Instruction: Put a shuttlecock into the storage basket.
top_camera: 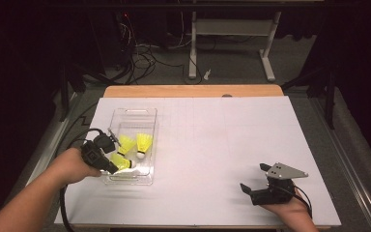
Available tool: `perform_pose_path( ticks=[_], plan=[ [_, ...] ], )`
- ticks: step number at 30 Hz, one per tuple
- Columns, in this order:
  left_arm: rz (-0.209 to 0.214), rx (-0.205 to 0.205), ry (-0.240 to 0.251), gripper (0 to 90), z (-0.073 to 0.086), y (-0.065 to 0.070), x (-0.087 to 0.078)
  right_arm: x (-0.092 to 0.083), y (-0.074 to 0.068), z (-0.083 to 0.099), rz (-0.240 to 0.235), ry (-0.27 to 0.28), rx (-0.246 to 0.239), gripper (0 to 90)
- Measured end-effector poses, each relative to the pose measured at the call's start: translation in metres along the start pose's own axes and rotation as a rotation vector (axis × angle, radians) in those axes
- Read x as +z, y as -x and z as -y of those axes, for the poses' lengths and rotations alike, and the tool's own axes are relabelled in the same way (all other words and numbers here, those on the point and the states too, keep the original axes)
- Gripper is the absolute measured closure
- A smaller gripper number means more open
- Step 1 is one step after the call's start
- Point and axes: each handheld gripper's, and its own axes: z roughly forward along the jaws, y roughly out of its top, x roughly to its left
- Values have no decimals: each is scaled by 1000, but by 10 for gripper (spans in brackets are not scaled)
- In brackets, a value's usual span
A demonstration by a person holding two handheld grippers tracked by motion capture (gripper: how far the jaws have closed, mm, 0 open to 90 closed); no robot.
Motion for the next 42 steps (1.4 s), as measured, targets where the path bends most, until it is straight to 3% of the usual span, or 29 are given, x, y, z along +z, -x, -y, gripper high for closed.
perform_pose_path(
  ticks=[22, 30, 42],
  plan=[
    [14, 3, -20, 892, 0, -3, 15, 0, 0, 0, -5, -1, -2, 21],
    [41, -23, -20, 890, 4, -9, 19, 0, 0, 1, -5, -2, -2, 21],
    [47, -46, -16, 867, 7, -14, 20, 1, 0, 1, -5, -6, 2, 21]
  ],
)
